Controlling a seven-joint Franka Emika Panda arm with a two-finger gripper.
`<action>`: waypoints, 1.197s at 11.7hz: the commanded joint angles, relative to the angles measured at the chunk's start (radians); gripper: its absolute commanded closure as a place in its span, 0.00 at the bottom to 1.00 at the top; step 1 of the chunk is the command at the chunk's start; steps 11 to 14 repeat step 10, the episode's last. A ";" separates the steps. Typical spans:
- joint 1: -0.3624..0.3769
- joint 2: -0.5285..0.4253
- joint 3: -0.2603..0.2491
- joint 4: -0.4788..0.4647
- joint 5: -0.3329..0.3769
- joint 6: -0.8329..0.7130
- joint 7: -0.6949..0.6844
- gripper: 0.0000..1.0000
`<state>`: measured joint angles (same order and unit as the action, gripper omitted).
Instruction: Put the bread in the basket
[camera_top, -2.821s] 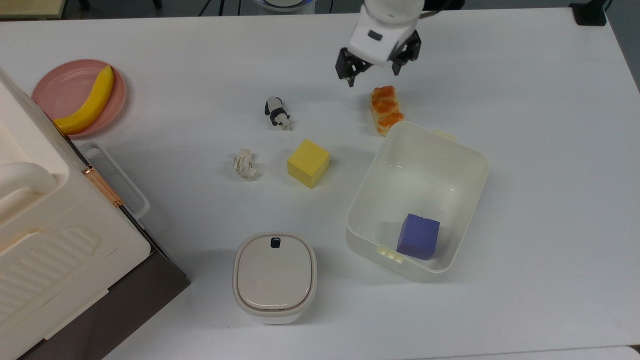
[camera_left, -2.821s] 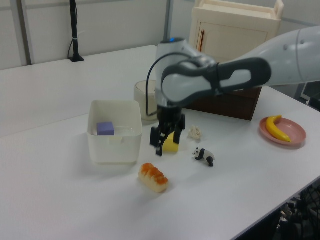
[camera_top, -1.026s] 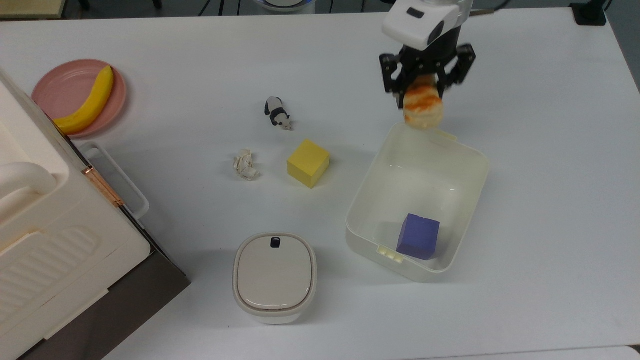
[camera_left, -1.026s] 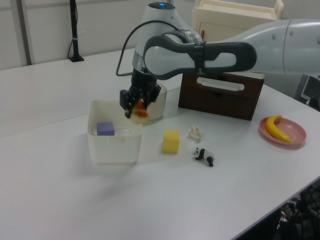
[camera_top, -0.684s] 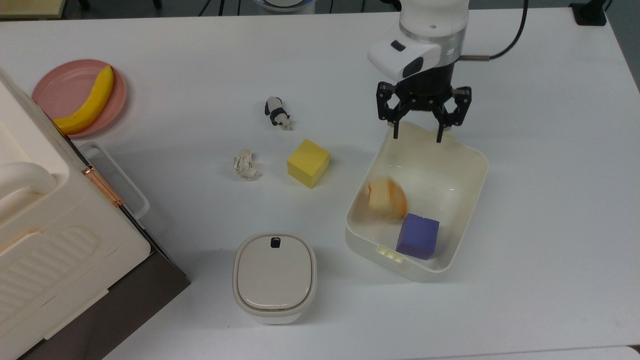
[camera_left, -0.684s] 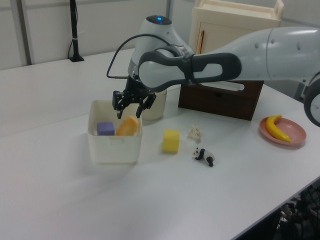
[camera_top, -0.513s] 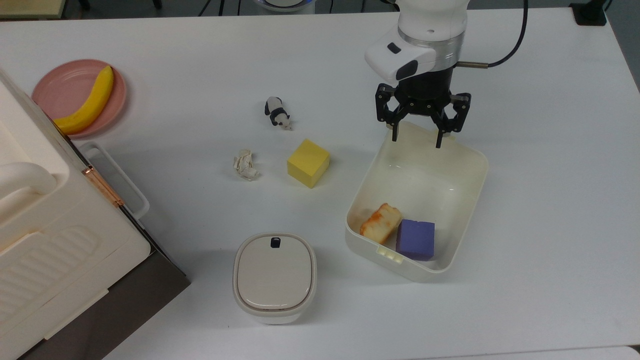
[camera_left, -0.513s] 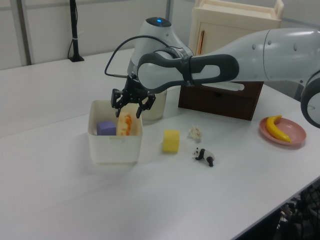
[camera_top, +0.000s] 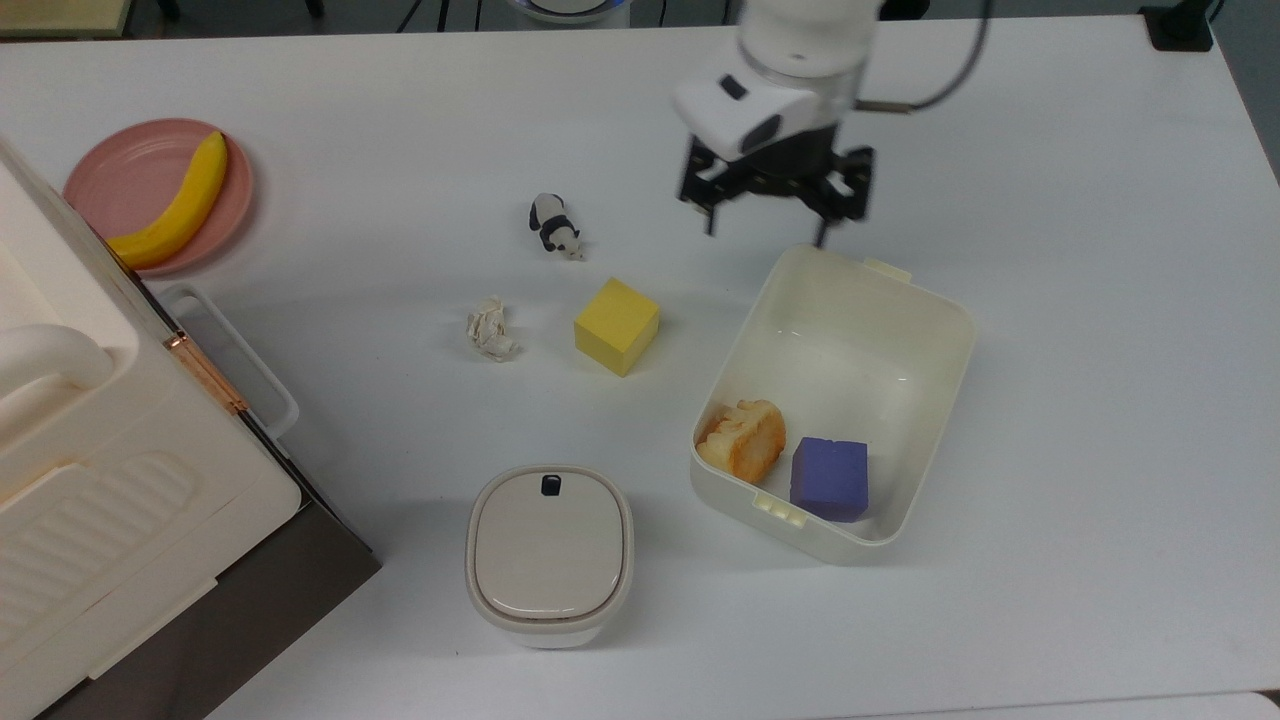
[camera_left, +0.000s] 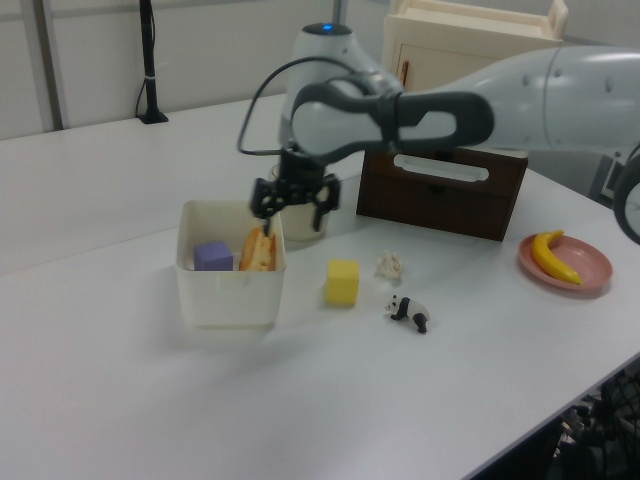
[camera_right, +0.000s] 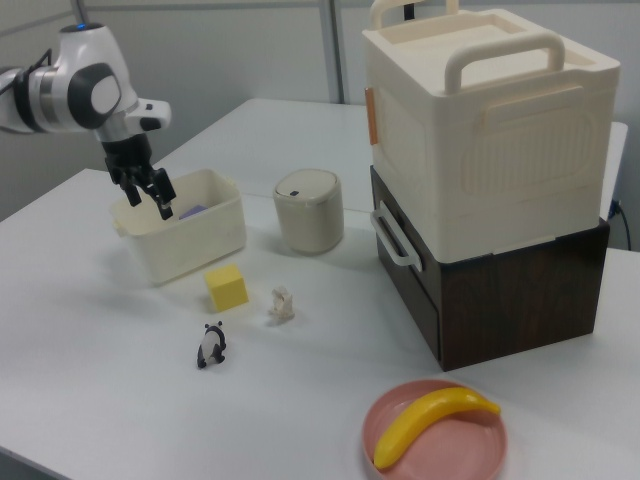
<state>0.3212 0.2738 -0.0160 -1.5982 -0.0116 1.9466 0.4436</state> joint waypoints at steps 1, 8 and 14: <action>-0.083 -0.096 -0.005 -0.016 -0.001 -0.220 -0.253 0.00; -0.197 -0.150 -0.019 -0.019 -0.004 -0.252 -0.393 0.00; -0.197 -0.160 -0.019 -0.019 -0.004 -0.258 -0.385 0.00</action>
